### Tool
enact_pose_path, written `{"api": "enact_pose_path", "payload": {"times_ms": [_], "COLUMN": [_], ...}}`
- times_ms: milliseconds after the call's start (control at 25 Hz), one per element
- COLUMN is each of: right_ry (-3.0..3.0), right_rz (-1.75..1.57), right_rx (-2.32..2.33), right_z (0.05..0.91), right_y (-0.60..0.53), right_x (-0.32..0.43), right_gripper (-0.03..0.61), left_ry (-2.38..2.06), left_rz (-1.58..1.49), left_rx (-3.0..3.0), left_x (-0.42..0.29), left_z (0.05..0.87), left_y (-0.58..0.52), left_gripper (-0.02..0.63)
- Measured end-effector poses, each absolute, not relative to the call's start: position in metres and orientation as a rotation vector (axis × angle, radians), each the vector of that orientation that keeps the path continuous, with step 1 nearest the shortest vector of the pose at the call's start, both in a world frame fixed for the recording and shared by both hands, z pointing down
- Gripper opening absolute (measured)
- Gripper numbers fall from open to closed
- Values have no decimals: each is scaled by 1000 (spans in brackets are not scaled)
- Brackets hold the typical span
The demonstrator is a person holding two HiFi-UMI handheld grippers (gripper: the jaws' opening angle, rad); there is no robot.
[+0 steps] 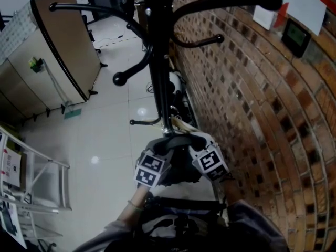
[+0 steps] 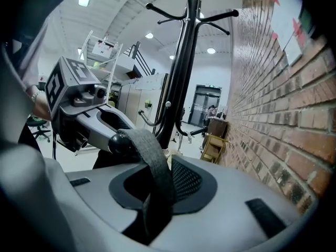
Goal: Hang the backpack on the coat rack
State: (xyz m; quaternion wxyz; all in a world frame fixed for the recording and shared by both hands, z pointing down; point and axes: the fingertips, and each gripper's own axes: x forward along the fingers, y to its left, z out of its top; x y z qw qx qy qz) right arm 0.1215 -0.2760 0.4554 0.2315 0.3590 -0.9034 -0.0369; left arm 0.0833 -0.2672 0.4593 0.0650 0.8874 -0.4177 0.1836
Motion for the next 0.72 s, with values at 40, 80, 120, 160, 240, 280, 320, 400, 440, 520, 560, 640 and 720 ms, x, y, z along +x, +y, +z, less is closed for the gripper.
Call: {"api": "enact_pose_path", "payload": {"times_ms": [40, 80, 120, 160, 240, 280, 320, 400, 440, 520, 560, 640, 720], "right_ry": [-2479, -2478, -2476, -2471, -2460, -2465, -2479, -2504, -2513, -2533, -2543, -2559, -2560], "right_rz": [-96, -89, -82, -77, -69, -58, -39, 21, 45, 70, 83, 107, 112], "right_rx": [983, 985, 991, 1002, 1017, 1014, 1008, 1008, 1015, 1024, 1026, 1034, 1057], "right_z": [459, 462, 463, 463, 465, 468, 471, 475, 475, 476, 477, 479, 484], "right_y": [-277, -278, -280, -282, -286, -287, -289, -290, -291, -293, -294, -295, -297], "right_x": [121, 120, 120, 120, 118, 117, 115, 111, 109, 105, 104, 105, 110], "right_gripper": [94, 94, 94, 94, 94, 94, 95, 95, 95, 95, 97, 98, 101], "left_ry": [-1258, -1258, -1259, -1260, -1256, -1255, -1255, -1253, -1248, -1239, -1239, -1251, -1271], "left_rz": [567, 576, 582, 584, 588, 590, 589, 576, 565, 542, 535, 522, 504], "left_rx": [2676, 2676, 2678, 2679, 2681, 2681, 2680, 2677, 2678, 2690, 2699, 2714, 2714], "left_x": [84, 84, 84, 84, 84, 83, 82, 81, 80, 80, 80, 81, 82], "left_z": [463, 466, 468, 469, 472, 473, 475, 477, 478, 479, 479, 478, 478], "left_y": [-267, -268, -270, -272, -277, -279, -281, -285, -287, -291, -292, -293, -293], "left_gripper": [67, 69, 69, 69, 71, 72, 72, 75, 77, 84, 87, 89, 92]}}
